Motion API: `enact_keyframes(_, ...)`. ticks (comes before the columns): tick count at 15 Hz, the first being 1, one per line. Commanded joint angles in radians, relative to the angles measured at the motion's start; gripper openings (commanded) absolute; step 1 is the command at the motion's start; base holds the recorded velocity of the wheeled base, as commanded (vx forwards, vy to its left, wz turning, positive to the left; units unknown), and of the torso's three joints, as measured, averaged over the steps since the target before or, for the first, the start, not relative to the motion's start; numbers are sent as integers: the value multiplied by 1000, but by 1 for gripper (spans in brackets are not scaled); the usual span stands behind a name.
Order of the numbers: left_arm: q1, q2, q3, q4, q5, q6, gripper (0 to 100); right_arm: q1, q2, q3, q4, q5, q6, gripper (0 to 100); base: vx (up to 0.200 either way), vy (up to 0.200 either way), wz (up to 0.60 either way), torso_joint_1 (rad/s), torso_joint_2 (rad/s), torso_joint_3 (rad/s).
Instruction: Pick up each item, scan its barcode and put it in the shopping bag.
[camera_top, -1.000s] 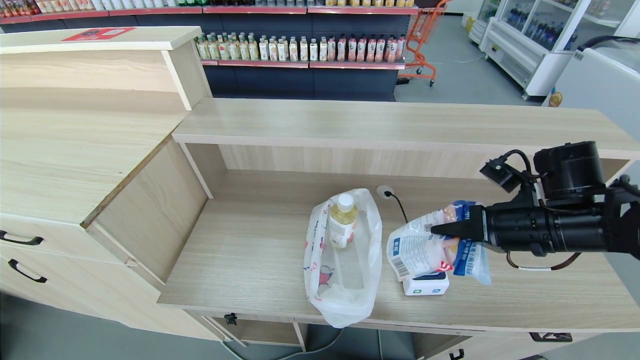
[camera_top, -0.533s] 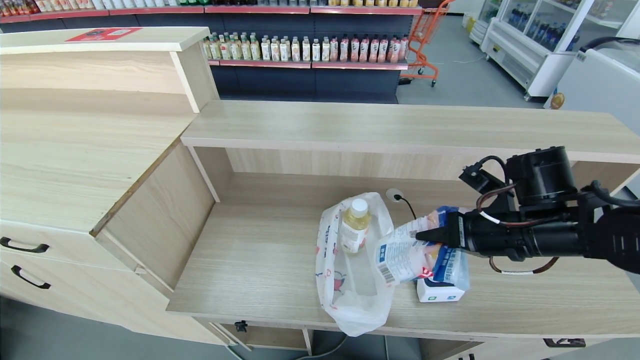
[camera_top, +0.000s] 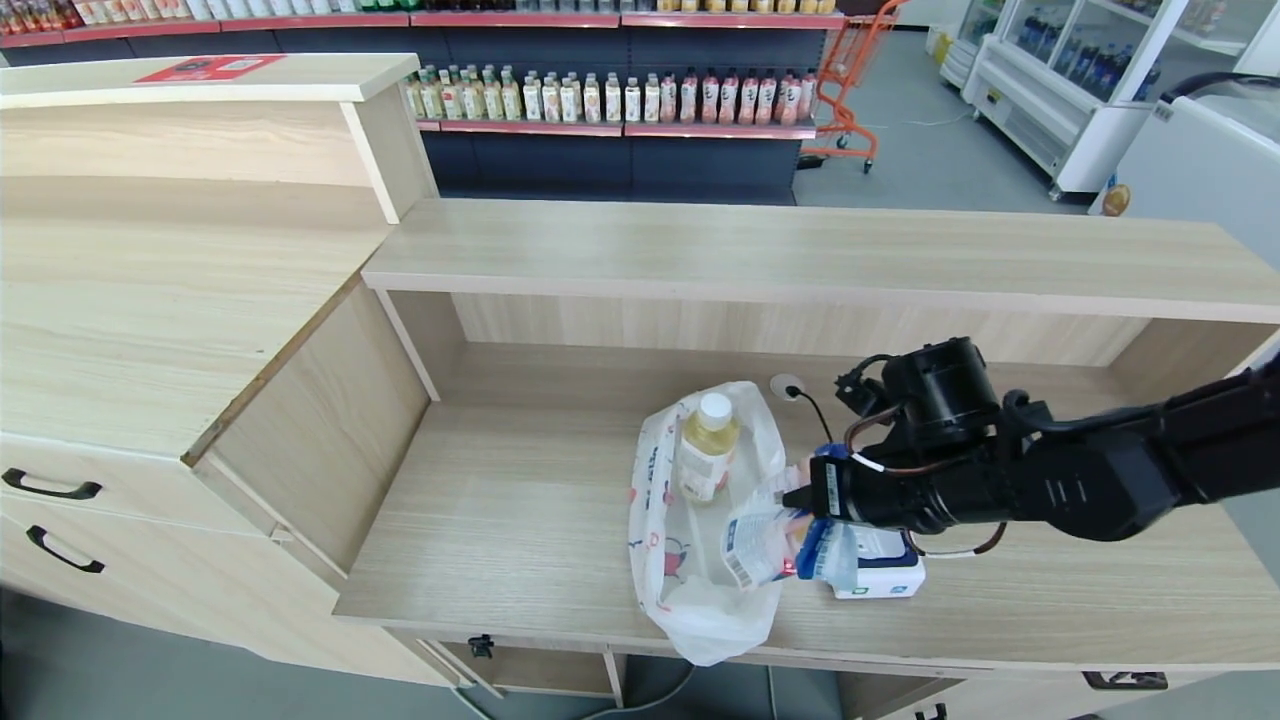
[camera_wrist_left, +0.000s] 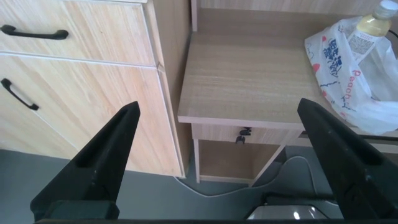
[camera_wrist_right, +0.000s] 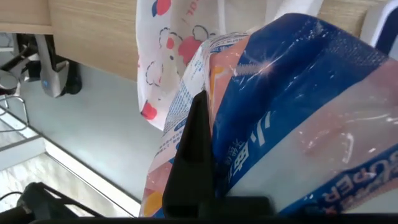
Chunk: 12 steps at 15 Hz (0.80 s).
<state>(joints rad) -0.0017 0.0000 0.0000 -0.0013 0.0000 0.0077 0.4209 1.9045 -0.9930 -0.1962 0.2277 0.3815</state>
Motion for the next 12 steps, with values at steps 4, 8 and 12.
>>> enact_keyframes(4, 0, 2, 0, 0, 0, 0, 100, 32, 177, -99, -35, -7, 8, 0, 0, 0, 0, 0, 0, 0)
enact_keyframes(8, 0, 0, 0, 0, 0, 0, 100, 73, 255, -124, -115, -13, 5, 0, 0, 0, 0, 0, 0, 0)
enact_keyframes(12, 0, 2, 0, 0, 0, 0, 100, 91, 312, -148, -160, -103, 2, 0, 0, 0, 0, 0, 0, 0)
